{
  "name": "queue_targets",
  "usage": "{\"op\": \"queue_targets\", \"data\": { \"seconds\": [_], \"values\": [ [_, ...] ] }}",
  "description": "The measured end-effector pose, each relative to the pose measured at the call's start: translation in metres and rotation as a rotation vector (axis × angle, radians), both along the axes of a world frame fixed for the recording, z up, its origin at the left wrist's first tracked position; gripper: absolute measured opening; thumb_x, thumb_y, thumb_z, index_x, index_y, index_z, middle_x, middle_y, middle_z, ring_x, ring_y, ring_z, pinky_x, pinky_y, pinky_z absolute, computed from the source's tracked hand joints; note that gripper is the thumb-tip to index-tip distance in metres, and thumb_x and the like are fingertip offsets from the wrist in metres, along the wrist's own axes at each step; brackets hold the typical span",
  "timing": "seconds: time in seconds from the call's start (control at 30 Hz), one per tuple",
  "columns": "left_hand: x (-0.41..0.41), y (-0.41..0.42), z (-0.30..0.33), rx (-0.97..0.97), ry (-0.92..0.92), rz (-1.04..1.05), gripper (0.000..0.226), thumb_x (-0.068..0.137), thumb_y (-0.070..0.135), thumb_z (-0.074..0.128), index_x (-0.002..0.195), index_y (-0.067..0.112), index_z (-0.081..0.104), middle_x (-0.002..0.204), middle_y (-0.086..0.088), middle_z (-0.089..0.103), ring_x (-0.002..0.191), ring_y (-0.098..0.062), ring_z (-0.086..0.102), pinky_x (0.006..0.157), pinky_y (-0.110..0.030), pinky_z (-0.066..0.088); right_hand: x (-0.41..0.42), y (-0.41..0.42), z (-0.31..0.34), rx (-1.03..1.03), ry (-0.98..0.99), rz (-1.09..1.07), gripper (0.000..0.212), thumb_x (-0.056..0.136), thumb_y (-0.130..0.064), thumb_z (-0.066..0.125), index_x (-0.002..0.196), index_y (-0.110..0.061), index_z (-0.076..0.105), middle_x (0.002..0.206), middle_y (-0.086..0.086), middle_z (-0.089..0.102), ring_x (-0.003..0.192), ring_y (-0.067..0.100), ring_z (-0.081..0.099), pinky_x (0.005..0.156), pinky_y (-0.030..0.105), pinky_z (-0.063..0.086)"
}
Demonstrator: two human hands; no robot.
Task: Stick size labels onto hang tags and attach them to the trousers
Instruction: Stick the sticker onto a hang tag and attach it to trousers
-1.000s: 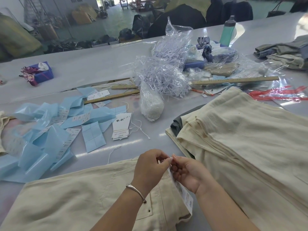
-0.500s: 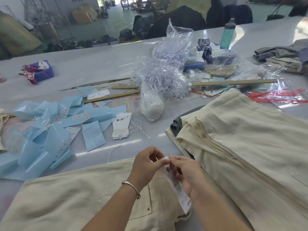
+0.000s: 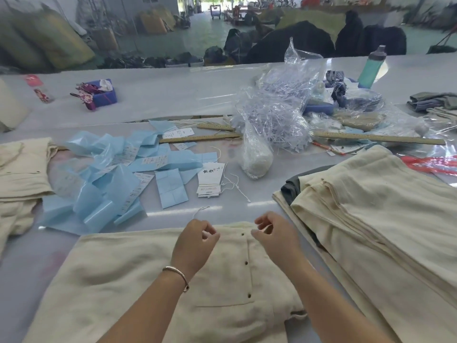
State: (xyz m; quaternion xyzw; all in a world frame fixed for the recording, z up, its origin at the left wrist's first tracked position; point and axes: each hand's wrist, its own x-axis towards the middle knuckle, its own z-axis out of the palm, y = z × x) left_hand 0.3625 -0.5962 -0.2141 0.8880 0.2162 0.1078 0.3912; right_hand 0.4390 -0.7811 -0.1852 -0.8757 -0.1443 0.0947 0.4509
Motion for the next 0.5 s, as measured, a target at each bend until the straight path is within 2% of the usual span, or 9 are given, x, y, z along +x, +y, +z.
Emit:
{"op": "queue_targets", "data": {
  "seconds": [0.03, 0.1, 0.17, 0.2, 0.27, 0.33, 0.43, 0.5],
  "values": [
    [-0.016, 0.019, -0.003, 0.026, 0.035, 0.075, 0.021, 0.082, 0.019, 0.071, 0.072, 0.031, 0.057, 0.091, 0.006, 0.056, 0.085, -0.01, 0.059, 0.074, -0.022, 0.038, -0.008, 0.017, -0.003, -0.143, -0.055, 0.161, 0.032, 0.081, -0.029, 0.071, 0.11, -0.026, 0.056, 0.112, -0.008, 0.058, 0.1, 0.012, 0.054, 0.082, 0.027, 0.042],
    [-0.048, 0.056, -0.007, 0.091, 0.138, 0.226, 0.013, 0.081, 0.017, 0.066, 0.077, 0.029, 0.062, 0.1, 0.001, 0.059, 0.102, -0.02, 0.054, 0.083, -0.026, 0.039, -0.023, 0.056, -0.013, -0.418, -0.174, 0.507, 0.074, 0.08, -0.043, 0.07, 0.142, -0.022, 0.034, 0.149, -0.003, 0.033, 0.136, 0.016, 0.03, 0.105, 0.03, 0.032],
    [-0.08, 0.091, -0.008, 0.157, 0.261, 0.368, 0.012, 0.079, 0.023, 0.063, 0.09, 0.028, 0.065, 0.114, -0.001, 0.058, 0.113, -0.023, 0.048, 0.09, -0.03, 0.041, -0.033, 0.095, -0.022, -0.588, -0.223, 0.693, 0.105, 0.076, -0.054, 0.071, 0.153, -0.021, 0.008, 0.162, 0.0, 0.004, 0.148, 0.018, 0.005, 0.119, 0.038, 0.015],
    [-0.096, 0.106, -0.008, 0.181, 0.323, 0.424, 0.022, 0.078, 0.031, 0.066, 0.1, 0.028, 0.064, 0.12, 0.0, 0.055, 0.117, -0.023, 0.045, 0.092, -0.032, 0.042, -0.034, 0.11, -0.026, -0.653, -0.216, 0.718, 0.114, 0.073, -0.058, 0.072, 0.154, -0.021, 0.001, 0.162, 0.003, -0.003, 0.149, 0.02, -0.001, 0.12, 0.041, 0.01],
    [-0.131, 0.136, -0.007, 0.223, 0.465, 0.507, 0.053, 0.074, 0.052, 0.072, 0.117, 0.025, 0.056, 0.13, -0.002, 0.048, 0.124, -0.026, 0.039, 0.094, -0.036, 0.042, -0.032, 0.132, -0.033, -0.805, -0.187, 0.71, 0.128, 0.065, -0.065, 0.074, 0.154, -0.019, -0.005, 0.161, 0.011, -0.001, 0.149, 0.025, -0.001, 0.12, 0.044, 0.007],
    [-0.16, 0.159, -0.008, 0.232, 0.588, 0.553, 0.077, 0.069, 0.062, 0.072, 0.127, 0.019, 0.046, 0.135, -0.006, 0.043, 0.128, -0.029, 0.036, 0.099, -0.038, 0.041, -0.028, 0.144, -0.039, -0.955, -0.161, 0.67, 0.137, 0.057, -0.072, 0.074, 0.153, -0.015, -0.003, 0.158, 0.015, 0.008, 0.147, 0.029, 0.006, 0.118, 0.048, 0.008],
    [-0.192, 0.179, -0.018, 0.037, 0.621, 0.654, 0.1, 0.067, 0.059, 0.078, 0.14, 0.009, 0.031, 0.14, -0.016, 0.037, 0.13, -0.036, 0.034, 0.104, -0.042, 0.037, -0.037, 0.154, -0.046, -1.071, -0.21, 0.575, 0.138, 0.047, -0.078, 0.072, 0.15, -0.013, 0.006, 0.148, 0.011, 0.025, 0.138, 0.03, 0.024, 0.111, 0.05, 0.018],
    [-0.207, 0.184, -0.028, -0.064, 0.595, 0.652, 0.106, 0.063, 0.056, 0.082, 0.141, 0.007, 0.031, 0.139, -0.018, 0.04, 0.129, -0.037, 0.04, 0.105, -0.043, 0.039, -0.047, 0.158, -0.047, -1.105, -0.253, 0.497, 0.129, 0.047, -0.077, 0.072, 0.145, -0.013, 0.018, 0.138, 0.007, 0.036, 0.129, 0.027, 0.035, 0.106, 0.049, 0.025]
  ]
}}
